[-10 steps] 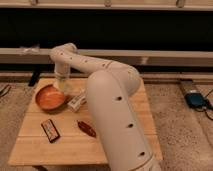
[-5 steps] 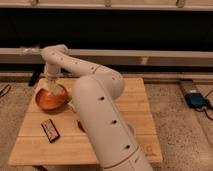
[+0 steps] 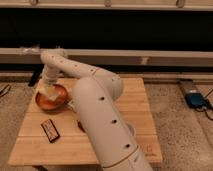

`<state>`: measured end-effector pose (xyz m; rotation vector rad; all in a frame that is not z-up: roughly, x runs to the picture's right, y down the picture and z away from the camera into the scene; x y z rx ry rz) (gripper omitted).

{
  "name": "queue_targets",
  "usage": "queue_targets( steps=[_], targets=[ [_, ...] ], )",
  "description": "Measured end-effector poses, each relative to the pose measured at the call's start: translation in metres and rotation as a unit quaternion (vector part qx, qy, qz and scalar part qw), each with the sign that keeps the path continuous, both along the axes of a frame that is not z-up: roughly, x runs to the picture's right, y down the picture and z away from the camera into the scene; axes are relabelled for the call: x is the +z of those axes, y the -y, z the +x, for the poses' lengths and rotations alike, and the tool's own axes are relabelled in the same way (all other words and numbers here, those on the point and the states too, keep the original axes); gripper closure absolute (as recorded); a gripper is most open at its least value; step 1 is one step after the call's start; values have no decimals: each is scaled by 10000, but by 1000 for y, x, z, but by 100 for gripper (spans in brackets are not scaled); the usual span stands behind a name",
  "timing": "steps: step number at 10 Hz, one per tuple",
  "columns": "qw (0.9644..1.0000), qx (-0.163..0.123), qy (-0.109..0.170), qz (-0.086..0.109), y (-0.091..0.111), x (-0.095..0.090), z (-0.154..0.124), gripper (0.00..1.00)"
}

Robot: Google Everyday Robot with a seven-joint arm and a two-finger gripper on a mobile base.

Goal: Place the white sponge in the ceramic bowl

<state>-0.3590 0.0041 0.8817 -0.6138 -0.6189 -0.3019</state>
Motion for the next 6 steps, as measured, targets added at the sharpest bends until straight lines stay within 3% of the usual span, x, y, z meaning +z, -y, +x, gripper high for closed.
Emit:
queue_targets(
  steps=[3, 6],
  targets=[
    [9997, 153, -189, 104, 15, 4, 28, 23],
    [9981, 270, -493, 237, 29, 0, 82, 23]
  ],
)
